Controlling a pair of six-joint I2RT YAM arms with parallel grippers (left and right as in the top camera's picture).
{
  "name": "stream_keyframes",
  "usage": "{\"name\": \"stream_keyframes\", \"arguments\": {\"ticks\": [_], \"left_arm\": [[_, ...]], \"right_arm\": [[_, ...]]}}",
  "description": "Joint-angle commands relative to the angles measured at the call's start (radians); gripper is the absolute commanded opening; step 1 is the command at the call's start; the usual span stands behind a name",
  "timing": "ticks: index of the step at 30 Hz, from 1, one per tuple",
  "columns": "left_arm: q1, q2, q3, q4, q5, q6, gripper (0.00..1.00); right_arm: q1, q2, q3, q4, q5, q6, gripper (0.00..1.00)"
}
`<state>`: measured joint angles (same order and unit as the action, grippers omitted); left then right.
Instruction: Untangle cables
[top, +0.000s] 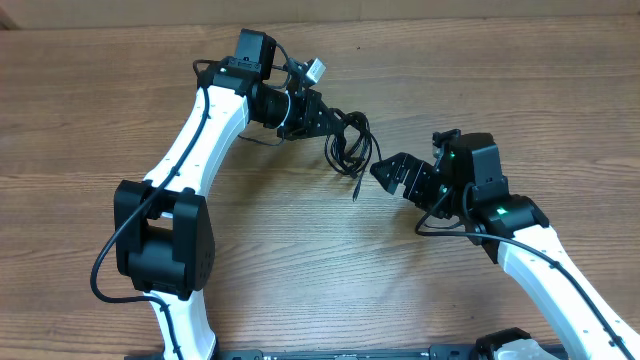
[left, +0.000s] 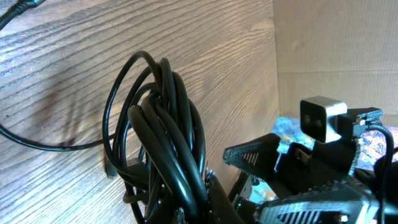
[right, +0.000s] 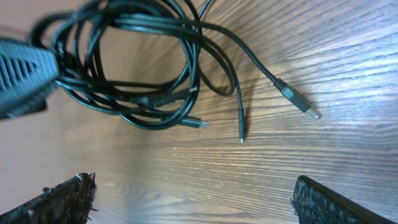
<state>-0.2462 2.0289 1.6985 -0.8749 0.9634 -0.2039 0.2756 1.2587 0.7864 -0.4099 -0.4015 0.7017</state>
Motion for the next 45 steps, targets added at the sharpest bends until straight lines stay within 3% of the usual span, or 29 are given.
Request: {"name": "stream_keyframes", "arguments": {"ticks": [1, 6, 9, 12, 15, 19, 27, 33, 36, 38, 41, 45], "left_arm": [[0.005, -0.028, 0.011, 0.008, 0.043, 0.025, 0.04], [0.005, -0.028, 0.011, 0.019, 0.275, 0.123, 0.04], [0.005, -0.028, 0.011, 0.018, 0.295, 0.130, 0.04], [0.005, -0.028, 0.011, 0.013, 0.296, 0.130, 0.04], [0.005, -0.028, 0.011, 0.008, 0.333, 0.130, 0.04], [0.004, -0.028, 0.011, 0.008, 0.424, 0.130, 0.04], [-0.005, -0.028, 0.011, -0.031, 0.425, 0.131, 0.04], [-0.005, -0.028, 0.011, -0.044, 0.435, 0.130, 0.04], [-0.005, -0.028, 0.011, -0.043, 0.478, 0.130, 0.04], [-0.004, -0.028, 0.011, -0.043, 0.477, 0.130, 0.04], [-0.002, -0.028, 0.011, -0.040, 0.478, 0.130, 0.04], [-0.002, -0.028, 0.011, -0.040, 0.514, 0.129, 0.04]], "right_arm": [[0.004, -0.018, 0.003, 0.044, -0.016, 0.059, 1.00], [0.005, -0.018, 0.003, 0.100, -0.100, -0.341, 1.00], [0.005, -0.018, 0.003, 0.103, -0.209, -0.598, 0.98], [0.005, -0.018, 0.003, 0.103, -0.328, -0.824, 0.84], [0.005, -0.016, 0.003, 0.131, -0.333, -0.943, 0.69], [0.005, -0.005, 0.003, 0.201, -0.333, -1.015, 0.59], [0.005, 0.029, 0.003, 0.341, -0.277, -1.025, 0.48], [0.005, 0.072, 0.003, 0.378, -0.254, -1.025, 0.33], [0.005, 0.106, 0.003, 0.372, -0.267, -1.024, 0.09], [0.005, 0.127, 0.003, 0.368, -0.319, -1.024, 0.09], [0.005, 0.150, 0.003, 0.360, -0.399, -1.024, 0.23], [0.005, 0.160, 0.003, 0.364, -0.412, -1.025, 0.24]]}}
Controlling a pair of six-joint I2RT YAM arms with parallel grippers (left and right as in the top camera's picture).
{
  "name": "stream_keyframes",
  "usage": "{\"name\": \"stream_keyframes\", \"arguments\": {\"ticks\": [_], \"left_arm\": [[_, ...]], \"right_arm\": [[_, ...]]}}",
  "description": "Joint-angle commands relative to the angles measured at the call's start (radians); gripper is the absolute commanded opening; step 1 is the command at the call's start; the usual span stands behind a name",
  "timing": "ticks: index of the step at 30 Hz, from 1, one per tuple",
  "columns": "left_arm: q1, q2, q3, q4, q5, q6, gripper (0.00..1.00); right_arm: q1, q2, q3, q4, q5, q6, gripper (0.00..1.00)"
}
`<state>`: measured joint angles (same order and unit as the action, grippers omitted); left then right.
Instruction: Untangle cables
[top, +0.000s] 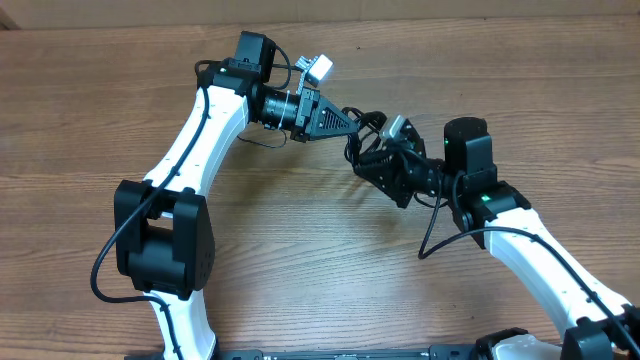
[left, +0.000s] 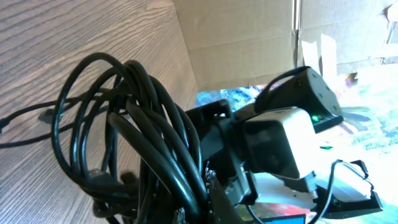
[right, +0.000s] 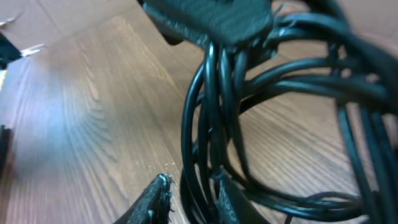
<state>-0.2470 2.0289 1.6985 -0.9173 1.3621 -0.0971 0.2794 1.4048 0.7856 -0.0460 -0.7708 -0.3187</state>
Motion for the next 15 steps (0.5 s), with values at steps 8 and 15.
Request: {"name": "stream_keyframes", "arguments": {"ticks": [8, 15], "left_arm": [[-0.007, -0.028, 0.011, 0.002, 0.210, 0.023, 0.04], [-0.015, -0.028, 0.011, 0.000, 0.211, 0.023, 0.04]], "right_arm": [[0.002, 0.014, 0.004, 0.063, -0.045, 0.000, 0.23], [0.002, 0.014, 0.004, 0.089, -0.132, 0.000, 0.17]]}}
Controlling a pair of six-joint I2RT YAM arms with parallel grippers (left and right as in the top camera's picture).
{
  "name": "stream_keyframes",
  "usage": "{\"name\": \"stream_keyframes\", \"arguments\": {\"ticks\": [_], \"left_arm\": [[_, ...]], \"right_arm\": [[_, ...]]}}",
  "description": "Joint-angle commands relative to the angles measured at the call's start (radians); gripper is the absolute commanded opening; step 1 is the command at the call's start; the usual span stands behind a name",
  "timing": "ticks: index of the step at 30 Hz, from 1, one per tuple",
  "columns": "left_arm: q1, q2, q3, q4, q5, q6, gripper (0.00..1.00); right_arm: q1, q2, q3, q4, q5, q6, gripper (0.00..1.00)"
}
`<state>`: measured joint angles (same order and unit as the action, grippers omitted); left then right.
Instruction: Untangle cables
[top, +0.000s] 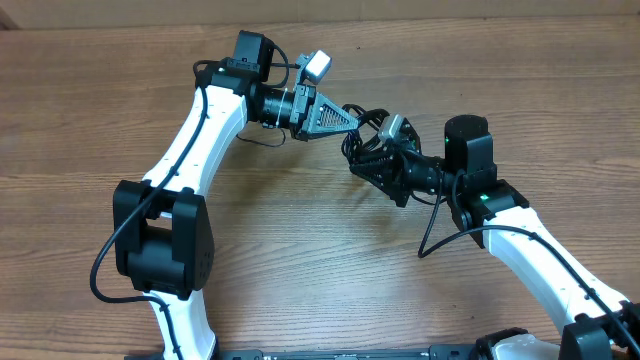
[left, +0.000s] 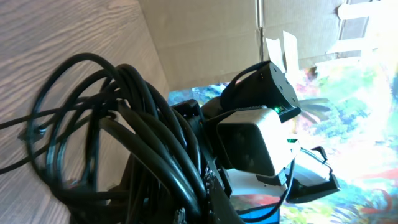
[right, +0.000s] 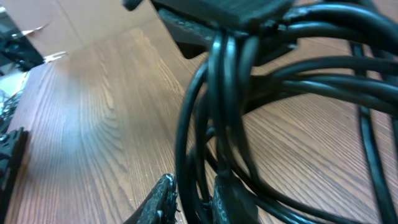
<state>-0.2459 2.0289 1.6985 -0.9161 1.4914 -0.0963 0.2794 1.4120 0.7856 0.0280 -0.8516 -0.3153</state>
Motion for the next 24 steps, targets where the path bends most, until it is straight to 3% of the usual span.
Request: {"name": "stream_keyframes", "arguments": {"ticks": [1, 4, 7, 9, 11, 14, 16, 18, 24], "left_arm": [[-0.019, -0.028, 0.011, -0.003, 0.082, 0.021, 0.04], [-0.024, -0.028, 0.011, -0.014, 0.081, 0.022, 0.04], [-0.024, -0.028, 0.011, -0.018, 0.077, 0.022, 0.04], [-0.023, -0.028, 0.011, -0.018, 0.049, 0.022, 0.06], [-0.022, -0.028, 0.011, -0.018, -0.039, 0.021, 0.19], [-0.023, -0.028, 0.011, -0.018, -0.134, 0.021, 0.53], [-0.023, -0.028, 0.011, -0.018, -0.208, 0.021, 0.66], [-0.023, -0.028, 0.011, -0.019, -0.274, 0.013, 0.92], [-0.023, -0.028, 0.011, -0.027, -0.350, -0.024, 0.98]], "right_arm": [[0.002, 0.007, 0.004, 0.022, -0.047, -0.003, 0.17], [0.002, 0.007, 0.004, 0.047, -0.048, 0.007, 0.20], [0.002, 0.007, 0.004, 0.075, -0.048, 0.079, 0.04], [0.002, 0.007, 0.004, 0.076, -0.049, 0.153, 0.04], [0.002, 0.007, 0.004, 0.072, -0.049, 0.304, 0.04], [0.000, 0.002, 0.004, 0.072, -0.049, 0.478, 0.04], [0.000, -0.010, 0.005, 0.072, -0.050, 0.600, 0.04], [0.000, -0.025, 0.005, 0.077, -0.074, 0.682, 0.04], [-0.003, -0.060, 0.007, 0.125, -0.092, 0.837, 0.04]]}}
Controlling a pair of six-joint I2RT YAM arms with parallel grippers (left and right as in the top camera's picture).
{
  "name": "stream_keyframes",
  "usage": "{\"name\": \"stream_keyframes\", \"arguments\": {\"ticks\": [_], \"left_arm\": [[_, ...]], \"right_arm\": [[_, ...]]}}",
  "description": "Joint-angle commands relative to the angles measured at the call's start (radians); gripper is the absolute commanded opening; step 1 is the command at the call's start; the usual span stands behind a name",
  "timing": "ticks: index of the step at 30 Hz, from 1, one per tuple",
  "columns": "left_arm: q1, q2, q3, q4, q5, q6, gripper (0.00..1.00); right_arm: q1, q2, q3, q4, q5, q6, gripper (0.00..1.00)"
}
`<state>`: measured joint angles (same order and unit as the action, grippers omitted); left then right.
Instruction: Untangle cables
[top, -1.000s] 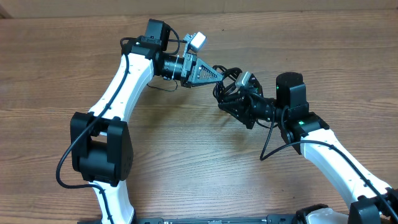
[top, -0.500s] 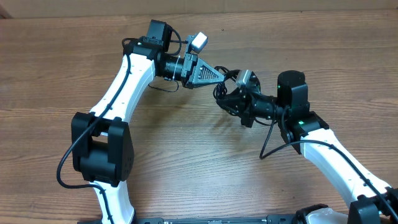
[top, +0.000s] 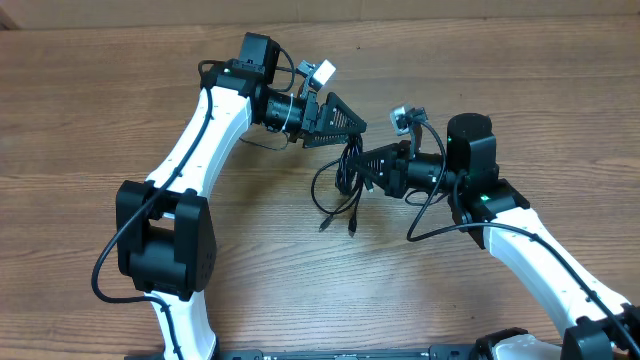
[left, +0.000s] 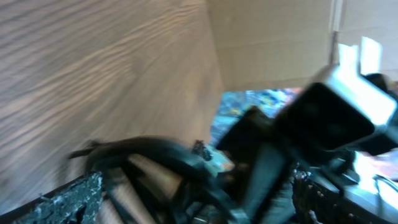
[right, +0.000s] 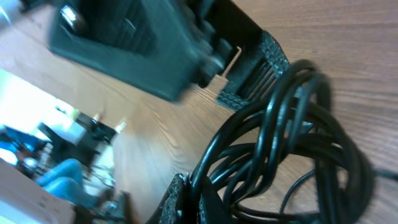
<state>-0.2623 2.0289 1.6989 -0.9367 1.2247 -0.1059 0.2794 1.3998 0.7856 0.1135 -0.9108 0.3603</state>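
Note:
The black cable bundle (top: 340, 185) hangs over the wooden table from my right gripper (top: 364, 163), which is shut on some of its strands. Two plug ends dangle down to the table (top: 352, 230). In the right wrist view the loops (right: 292, 124) fan out from the closed right gripper (right: 193, 194). My left gripper (top: 356, 125) stands open just up and left of the bundle, with nothing between its fingers. The left wrist view is blurred. It shows the left gripper (left: 208, 198) with its fingers wide apart and a dark strand (left: 143, 152) beyond them.
A cardboard wall (top: 450, 8) runs along the back of the wooden table (top: 120, 100). A thin black strand (top: 252, 141) lies on the table under the left wrist. The two arms face each other closely at mid-table.
My left gripper was shut on the bundle and is now open and off it. The bundle now hangs from my right gripper alone, a little lower, with its ends reaching the table.
At first my left gripper held the coiled bundle at the table and my right gripper stood open off to the right. Then the right gripper's fingers were in among the loops beside the left. Now the left has let go and the right holds the bundle.

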Motion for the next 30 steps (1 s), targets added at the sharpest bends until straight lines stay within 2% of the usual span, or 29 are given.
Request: {"name": "stream_keyframes", "arguments": {"ticks": [1, 8, 14, 15, 17, 19, 21, 22, 26, 30], "left_arm": [[-0.006, -0.028, 0.011, -0.010, -0.084, -0.014, 0.98], [-0.006, -0.028, 0.011, -0.084, -0.193, -0.013, 1.00], [-0.007, -0.028, 0.011, -0.098, -0.204, 0.006, 0.97], [-0.007, -0.028, 0.011, -0.093, -0.204, 0.005, 0.91], [-0.006, -0.028, 0.011, -0.085, -0.206, 0.005, 0.72], [-0.007, -0.028, 0.011, -0.082, -0.214, 0.005, 0.64], [-0.006, -0.028, 0.011, -0.083, -0.220, 0.005, 0.66], [-0.006, -0.028, 0.011, -0.083, -0.227, 0.005, 0.70], [-0.006, -0.028, 0.011, -0.083, -0.308, 0.005, 0.78], [-0.007, -0.028, 0.011, -0.080, -0.421, -0.018, 0.85]], "right_arm": [[-0.007, -0.047, 0.007, 0.057, -0.033, 0.191, 0.04], [-0.087, -0.047, 0.007, 0.108, 0.046, 0.333, 0.04], [-0.113, -0.047, 0.006, 0.112, 0.066, 0.343, 0.04], [-0.113, -0.047, 0.006, 0.112, 0.080, 0.339, 0.04], [-0.113, -0.047, 0.006, 0.107, 0.093, 0.338, 0.04], [-0.113, -0.047, 0.006, 0.072, 0.126, 0.329, 0.10], [-0.113, -0.047, 0.006, 0.018, 0.174, 0.274, 0.16], [-0.112, -0.047, 0.006, -0.014, 0.210, 0.248, 0.22], [-0.111, -0.045, 0.006, -0.193, 0.494, 0.209, 0.38], [-0.111, -0.034, 0.006, -0.287, 0.698, 0.138, 0.48]]}}
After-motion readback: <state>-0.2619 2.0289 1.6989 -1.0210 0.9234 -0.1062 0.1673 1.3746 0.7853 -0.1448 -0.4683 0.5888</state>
